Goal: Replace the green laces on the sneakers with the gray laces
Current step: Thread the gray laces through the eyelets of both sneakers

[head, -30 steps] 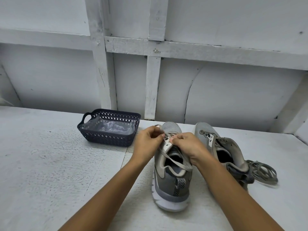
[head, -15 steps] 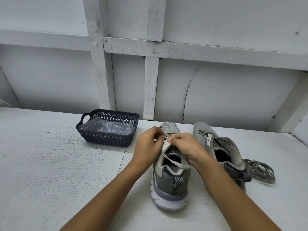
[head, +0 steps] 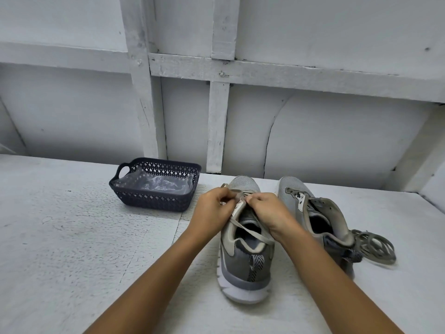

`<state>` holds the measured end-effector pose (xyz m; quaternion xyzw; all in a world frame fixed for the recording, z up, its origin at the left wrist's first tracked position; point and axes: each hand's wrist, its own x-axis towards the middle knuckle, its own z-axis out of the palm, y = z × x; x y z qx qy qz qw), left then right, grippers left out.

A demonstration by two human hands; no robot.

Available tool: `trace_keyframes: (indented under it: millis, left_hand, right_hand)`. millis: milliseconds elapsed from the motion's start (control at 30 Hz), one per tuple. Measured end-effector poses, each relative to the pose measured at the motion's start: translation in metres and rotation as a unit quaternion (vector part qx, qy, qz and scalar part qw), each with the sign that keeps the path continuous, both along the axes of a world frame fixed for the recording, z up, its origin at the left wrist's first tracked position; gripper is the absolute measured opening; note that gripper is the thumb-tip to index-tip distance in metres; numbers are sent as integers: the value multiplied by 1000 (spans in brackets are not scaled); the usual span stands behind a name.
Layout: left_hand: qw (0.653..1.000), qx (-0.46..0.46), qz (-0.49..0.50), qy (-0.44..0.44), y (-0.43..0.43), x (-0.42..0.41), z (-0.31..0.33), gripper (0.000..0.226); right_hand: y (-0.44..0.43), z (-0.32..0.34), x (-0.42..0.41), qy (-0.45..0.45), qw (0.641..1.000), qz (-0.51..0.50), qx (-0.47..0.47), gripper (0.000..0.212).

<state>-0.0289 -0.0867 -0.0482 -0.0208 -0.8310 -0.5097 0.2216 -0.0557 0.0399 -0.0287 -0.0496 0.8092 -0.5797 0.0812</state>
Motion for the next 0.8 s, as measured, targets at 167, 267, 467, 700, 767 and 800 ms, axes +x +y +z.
trace_keyframes:
  millis: [167,267,467,700,767,800]
  left_hand:
    - [999,1,-18,-51,-6,-1,-2,16]
    - [997,6,-40,-63,-4,6,-3,27]
    - [994,79,-14,-78,10,13,-13,36]
    - [990,124,18,-64,11,20,-13,47]
    - [992,115,20,-57,13,23,-12,45]
    - [991,117,22,-54,13,24,-12,43]
  right_hand:
    - [2,-1,2,43,997,13,65,14]
    - [4,-2,2,105,985,29,132,8]
    - [2,-1,2,146,974,27,172,11]
    - [22,20,9,85,986,-32,-141,22]
    - [29,40,12,20,953,-1,-302,26]
    - [33,48,13,4,944,3,-329,27]
